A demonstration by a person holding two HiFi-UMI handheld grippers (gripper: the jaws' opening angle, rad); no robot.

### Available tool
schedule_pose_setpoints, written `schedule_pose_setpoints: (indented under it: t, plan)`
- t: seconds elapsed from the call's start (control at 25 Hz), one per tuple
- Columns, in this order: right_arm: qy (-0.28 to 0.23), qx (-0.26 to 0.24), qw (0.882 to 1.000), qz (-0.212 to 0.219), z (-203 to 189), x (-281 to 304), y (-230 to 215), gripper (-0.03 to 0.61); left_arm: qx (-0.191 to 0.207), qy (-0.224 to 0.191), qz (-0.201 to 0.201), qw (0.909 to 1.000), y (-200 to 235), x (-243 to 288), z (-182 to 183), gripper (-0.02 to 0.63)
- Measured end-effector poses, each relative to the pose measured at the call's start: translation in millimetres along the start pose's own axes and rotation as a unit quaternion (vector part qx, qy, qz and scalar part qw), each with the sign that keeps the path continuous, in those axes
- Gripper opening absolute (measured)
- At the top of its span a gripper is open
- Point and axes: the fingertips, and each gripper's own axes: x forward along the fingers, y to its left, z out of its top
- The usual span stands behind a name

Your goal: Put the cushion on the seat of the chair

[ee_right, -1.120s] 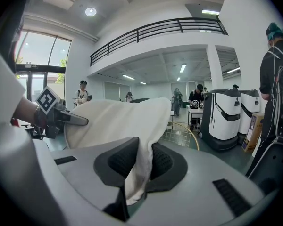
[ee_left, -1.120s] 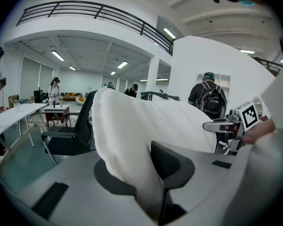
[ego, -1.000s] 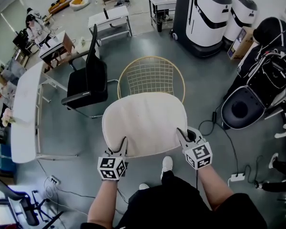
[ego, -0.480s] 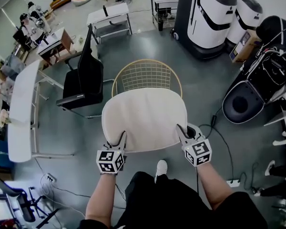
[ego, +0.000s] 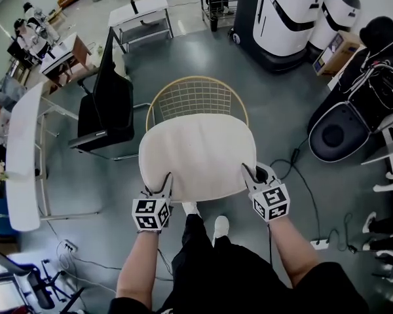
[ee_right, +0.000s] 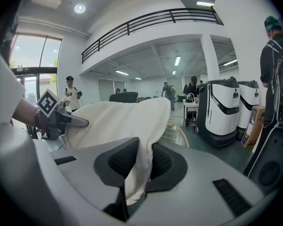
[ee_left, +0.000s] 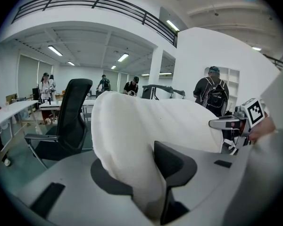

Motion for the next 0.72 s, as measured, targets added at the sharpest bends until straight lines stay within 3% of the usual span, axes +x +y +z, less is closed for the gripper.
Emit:
schedule_pose_setpoints:
  t: [0.32, 0.72]
  plan:
    - [0.026, 0.014, 0.999, -0.028, -12.9, 47.9, -10.0, 0.060, 0.008, 0.022, -0.008, 0.9997, 37.2, 46.8, -4.5, 0.176]
    - [0.061, 0.036, 0.996, -0.054, -72.3, 127.7, -39.5, 0.061, 0.019, 0.057, -0.031, 0.9977, 79.4, 140.5, -45.2, 0.195]
